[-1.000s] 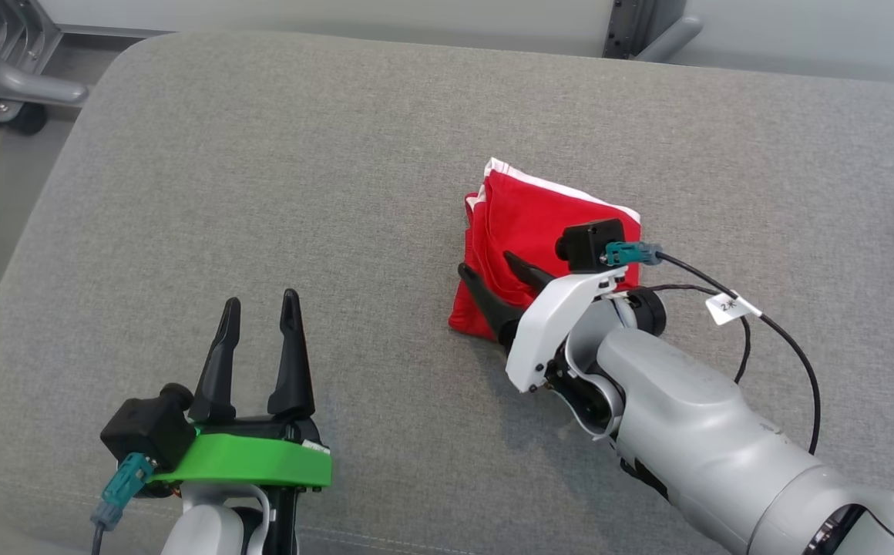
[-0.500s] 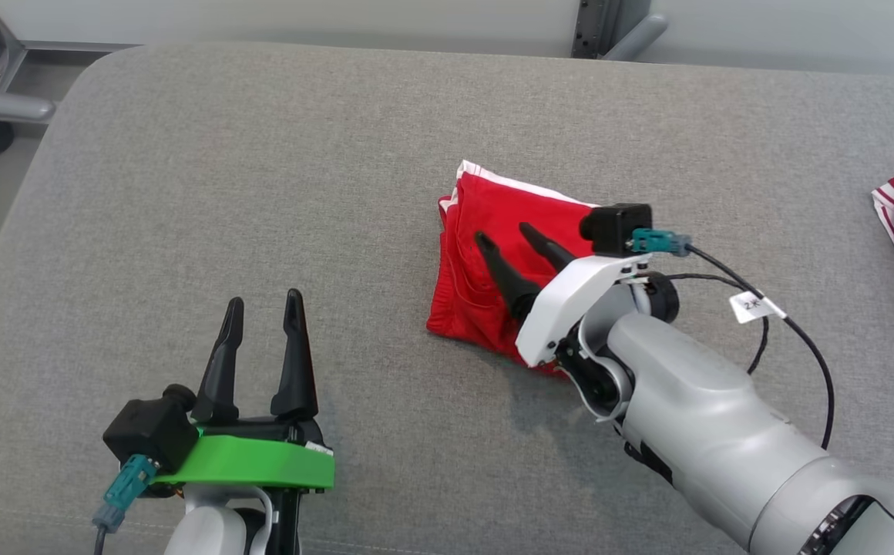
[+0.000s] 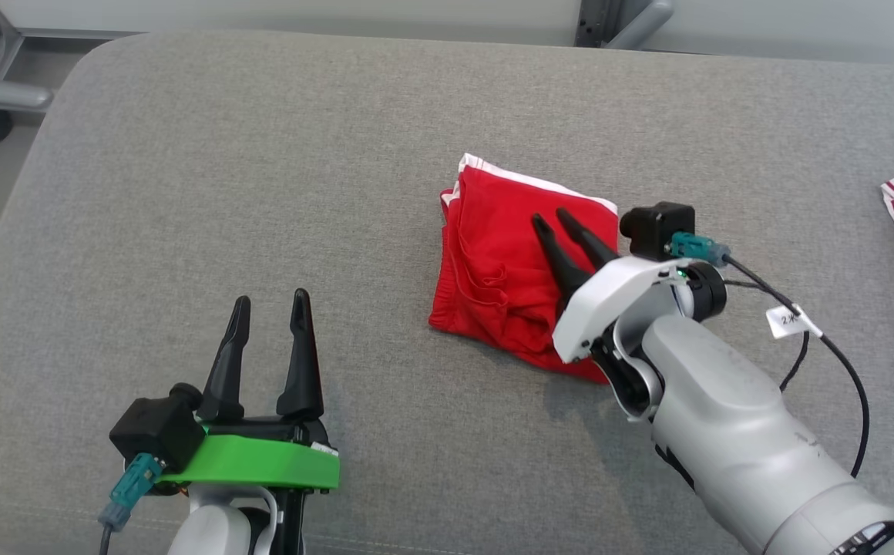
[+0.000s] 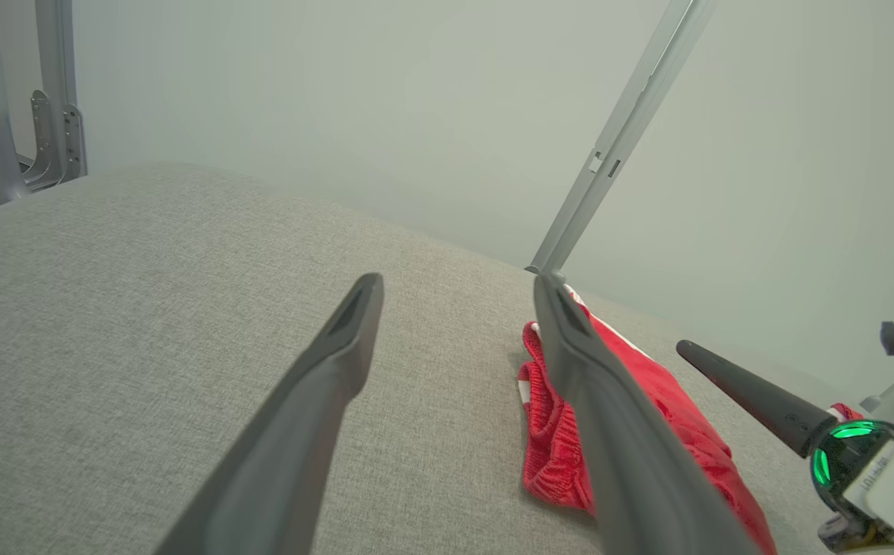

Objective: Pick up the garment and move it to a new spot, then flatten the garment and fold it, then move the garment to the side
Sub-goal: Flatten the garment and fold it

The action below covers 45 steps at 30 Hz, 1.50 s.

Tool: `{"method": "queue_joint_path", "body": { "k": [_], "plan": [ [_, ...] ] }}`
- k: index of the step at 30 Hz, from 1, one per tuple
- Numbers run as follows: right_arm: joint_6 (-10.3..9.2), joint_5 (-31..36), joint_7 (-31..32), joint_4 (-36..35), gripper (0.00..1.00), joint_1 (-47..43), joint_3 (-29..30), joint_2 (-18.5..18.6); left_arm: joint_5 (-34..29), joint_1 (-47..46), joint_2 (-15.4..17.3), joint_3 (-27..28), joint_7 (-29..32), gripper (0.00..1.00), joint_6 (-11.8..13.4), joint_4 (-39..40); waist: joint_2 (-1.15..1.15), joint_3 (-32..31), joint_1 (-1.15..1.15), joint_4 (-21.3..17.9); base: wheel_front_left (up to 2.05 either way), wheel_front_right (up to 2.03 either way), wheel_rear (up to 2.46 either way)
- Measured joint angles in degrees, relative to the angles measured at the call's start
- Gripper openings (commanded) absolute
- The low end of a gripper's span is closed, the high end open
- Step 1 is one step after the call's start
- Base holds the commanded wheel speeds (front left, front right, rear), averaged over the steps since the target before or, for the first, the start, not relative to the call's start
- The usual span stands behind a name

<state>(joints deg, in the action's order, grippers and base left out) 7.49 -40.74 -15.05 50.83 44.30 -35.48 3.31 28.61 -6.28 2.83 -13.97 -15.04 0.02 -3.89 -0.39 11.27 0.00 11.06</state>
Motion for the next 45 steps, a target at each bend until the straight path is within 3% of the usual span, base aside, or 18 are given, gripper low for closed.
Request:
{"method": "queue_joint_path", "body": {
  "k": [5,11,20,32,36,41,43,44,45],
  "plan": [
    [0.00,5.3,0.0,0.7,0.00,-3.3,1.8,-0.2,0.0,-0.2,0.0,0.0,0.0,1.00,0.0,-0.4,0.00,0.4,0.00,1.2,0.00,0.00,0.00],
    [-0.01,7.0,0.0,0.4,0.00,-5.1,1.3,-0.4,0.1,-0.3,0.0,-0.2,0.0,1.00,-0.1,-0.7,0.00,1.0,0.00,2.6,0.00,0.00,0.00],
    [0.00,5.5,0.0,-2.1,0.00,-5.7,-5.9,-0.5,0.4,-0.8,0.0,-0.9,0.0,1.00,-0.3,-0.9,0.00,1.6,0.00,5.0,0.00,0.00,0.00],
    [0.00,6.2,0.0,3.8,0.00,-3.8,-13.4,-0.5,0.4,-0.8,0.0,-0.8,0.0,1.00,-0.3,-1.2,0.00,1.9,0.00,7.4,0.00,0.00,0.00],
    [0.00,7.5,0.0,2.8,0.00,-3.7,-13.7,-0.4,0.4,-0.8,0.0,-0.2,0.0,1.00,-0.2,-1.1,0.00,1.9,0.00,6.9,0.00,0.00,0.00],
    [0.00,10.9,0.0,-1.3,0.01,-3.6,-9.0,-0.5,0.0,-0.7,0.0,0.4,0.0,1.00,-0.1,-0.8,0.00,1.5,0.00,5.4,0.00,0.00,0.00],
    [0.00,12.6,0.0,-3.4,0.33,-3.7,-6.1,-0.5,-0.1,-0.7,0.0,0.6,0.0,1.00,-0.1,-0.8,0.00,1.2,0.00,4.7,0.00,0.00,0.00],
    [0.00,13.3,0.0,-4.6,0.38,-3.9,-4.7,-0.5,-0.2,-0.6,0.0,0.7,0.0,1.00,-0.1,-0.7,0.00,1.1,0.00,4.3,0.00,0.00,0.00],
    [0.00,14.0,0.0,-5.7,0.66,-4.1,-3.3,-0.5,-0.2,-0.5,0.0,0.7,0.0,1.00,-0.1,-0.7,0.00,1.0,0.00,3.8,0.00,0.00,0.00]
  ]
}}
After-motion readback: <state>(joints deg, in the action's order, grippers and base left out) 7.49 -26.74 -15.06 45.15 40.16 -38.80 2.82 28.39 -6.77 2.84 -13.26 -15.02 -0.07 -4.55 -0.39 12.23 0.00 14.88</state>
